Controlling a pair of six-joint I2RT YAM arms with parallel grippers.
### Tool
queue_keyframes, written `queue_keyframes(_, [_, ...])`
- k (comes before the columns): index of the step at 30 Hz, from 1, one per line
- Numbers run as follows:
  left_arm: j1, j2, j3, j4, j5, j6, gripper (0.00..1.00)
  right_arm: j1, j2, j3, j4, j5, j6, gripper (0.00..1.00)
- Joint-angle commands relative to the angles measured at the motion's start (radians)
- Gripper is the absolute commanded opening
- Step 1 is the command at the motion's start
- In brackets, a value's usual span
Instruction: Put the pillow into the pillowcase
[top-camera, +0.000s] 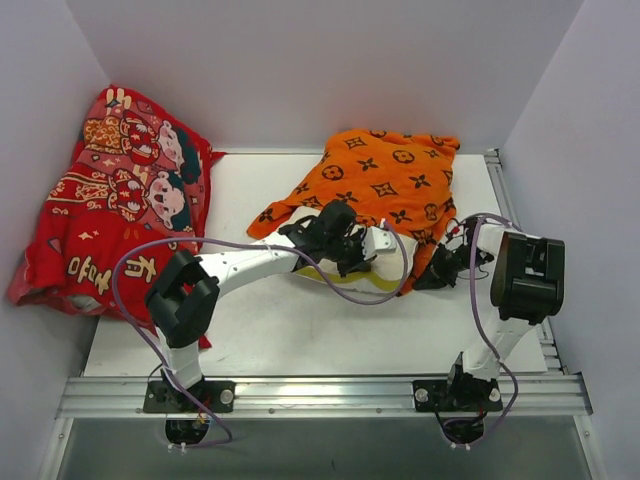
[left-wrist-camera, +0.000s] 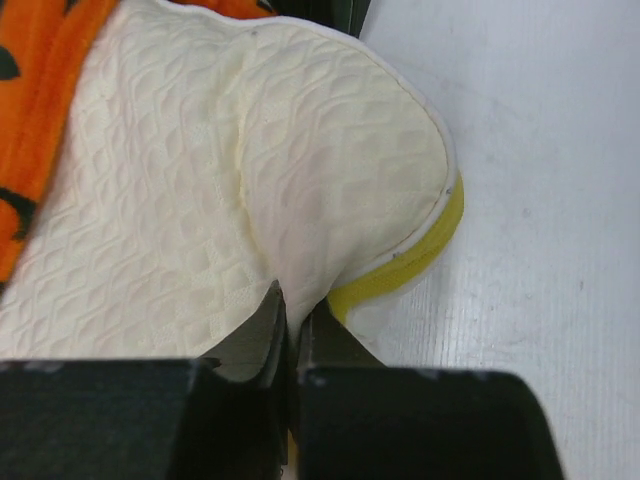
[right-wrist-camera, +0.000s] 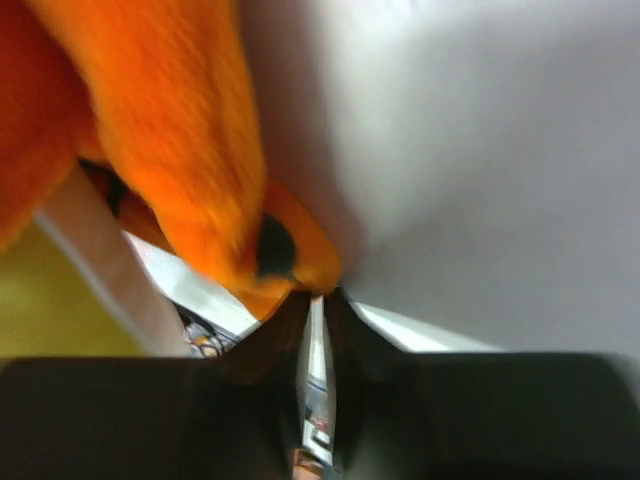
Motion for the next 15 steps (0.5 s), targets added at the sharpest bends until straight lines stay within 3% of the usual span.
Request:
queue_keyframes(1, [0.017,-0.020,0.123,0.036,0.050,-0.104,0.00,0.013,0.052,0.047,0.009,-0.012,-0.057,0.00])
queue_keyframes(5, [0.040,0.012,0.210,0.042,0.005,-0.145,0.00,0.015,-0.054,0.038,-0.144,-0.142,-0.253,0.00])
queue_keyframes(9, [0.048,0.053,0.307,0.058,-0.138,-0.141,0.00,0.018,-0.199,0.157,-0.540,-0.245,-0.550,0.00])
queue_keyframes(11, [0.051,0.070,0.351,0.065,-0.218,-0.124,0.00,0.031,-0.248,0.286,-0.704,-0.210,-0.637,0.00])
queue_keyframes(12, [0.051,0.095,0.367,0.059,-0.232,-0.097,0.00,0.042,-0.247,0.329,-0.861,-0.198,-0.780,0.00])
queue_keyframes(15, [0.050,0.138,0.384,0.029,-0.249,-0.052,0.00,0.027,-0.259,0.440,-1.050,-0.153,-0.963,0.00])
